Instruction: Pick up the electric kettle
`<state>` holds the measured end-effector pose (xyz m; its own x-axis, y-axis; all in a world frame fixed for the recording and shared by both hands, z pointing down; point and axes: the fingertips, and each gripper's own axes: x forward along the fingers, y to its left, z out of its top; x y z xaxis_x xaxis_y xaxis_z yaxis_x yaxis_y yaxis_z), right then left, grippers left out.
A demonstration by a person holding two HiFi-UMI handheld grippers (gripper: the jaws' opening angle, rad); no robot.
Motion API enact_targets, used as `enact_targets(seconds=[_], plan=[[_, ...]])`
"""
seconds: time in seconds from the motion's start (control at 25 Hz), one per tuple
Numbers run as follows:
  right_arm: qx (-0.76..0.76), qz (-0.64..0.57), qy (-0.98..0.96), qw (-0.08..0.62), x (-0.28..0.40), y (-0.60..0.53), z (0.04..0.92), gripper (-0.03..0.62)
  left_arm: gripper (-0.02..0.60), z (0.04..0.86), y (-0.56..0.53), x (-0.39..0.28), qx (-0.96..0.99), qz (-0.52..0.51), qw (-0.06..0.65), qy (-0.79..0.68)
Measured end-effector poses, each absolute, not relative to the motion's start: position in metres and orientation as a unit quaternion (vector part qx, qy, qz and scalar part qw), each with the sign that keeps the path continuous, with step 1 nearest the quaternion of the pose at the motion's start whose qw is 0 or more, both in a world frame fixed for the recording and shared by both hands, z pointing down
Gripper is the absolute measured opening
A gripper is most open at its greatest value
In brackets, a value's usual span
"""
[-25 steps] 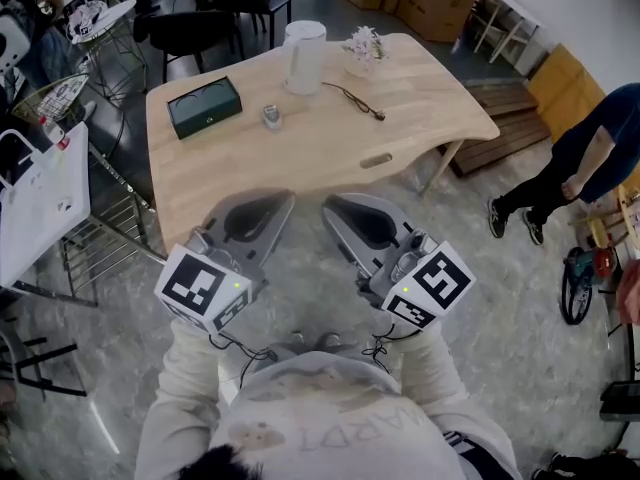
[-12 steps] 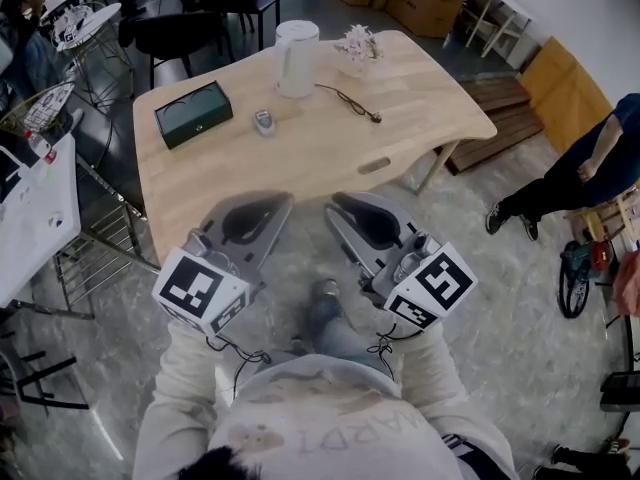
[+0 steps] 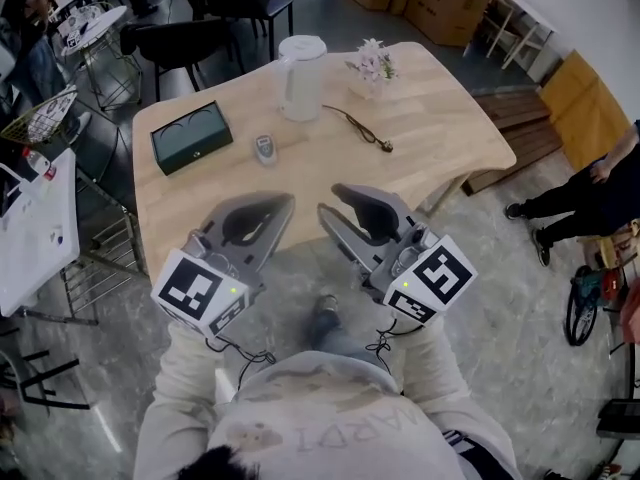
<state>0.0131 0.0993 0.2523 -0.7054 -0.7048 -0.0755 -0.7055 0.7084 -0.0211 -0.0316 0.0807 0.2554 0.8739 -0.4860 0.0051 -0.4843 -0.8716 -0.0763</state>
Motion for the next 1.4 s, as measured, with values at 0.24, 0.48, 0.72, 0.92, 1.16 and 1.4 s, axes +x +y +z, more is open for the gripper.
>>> enact_targets(seconds=[0.24, 0.48, 0.72, 0.92, 1.16, 1.4], plan=[[-0.359, 0.006, 0.933, 0.029, 0.049, 0.031, 0.248, 0.135, 0.077, 0.248, 0.016, 0.007, -0.963, -0.010, 0.033, 0.269], [-0.340, 0.000, 0.940, 0.032, 0.084, -0.016, 0.251, 0.135, 0.077, 0.246, -0.030, 0.037, -0.957, -0.006, 0.030, 0.289], [-0.331, -0.017, 0.943, 0.034, 0.093, -0.056, 0.264, 0.135, 0.077, 0.255, -0.062, 0.044, -0.952, -0.019, 0.020, 0.304], [-0.331, -0.033, 0.943, 0.025, 0.090, -0.095, 0.280, 0.146, 0.077, 0.260, -0.090, 0.042, -0.951, -0.026, 0.024, 0.308], [-0.340, -0.046, 0.939, 0.001, 0.078, -0.146, 0.299, 0.163, 0.077, 0.265, -0.130, 0.033, -0.953, -0.024, 0.018, 0.300], [-0.351, -0.079, 0.933, -0.015, 0.064, -0.200, 0.329, 0.170, 0.077, 0.273, -0.170, 0.018, -0.955, -0.022, 0.008, 0.295]])
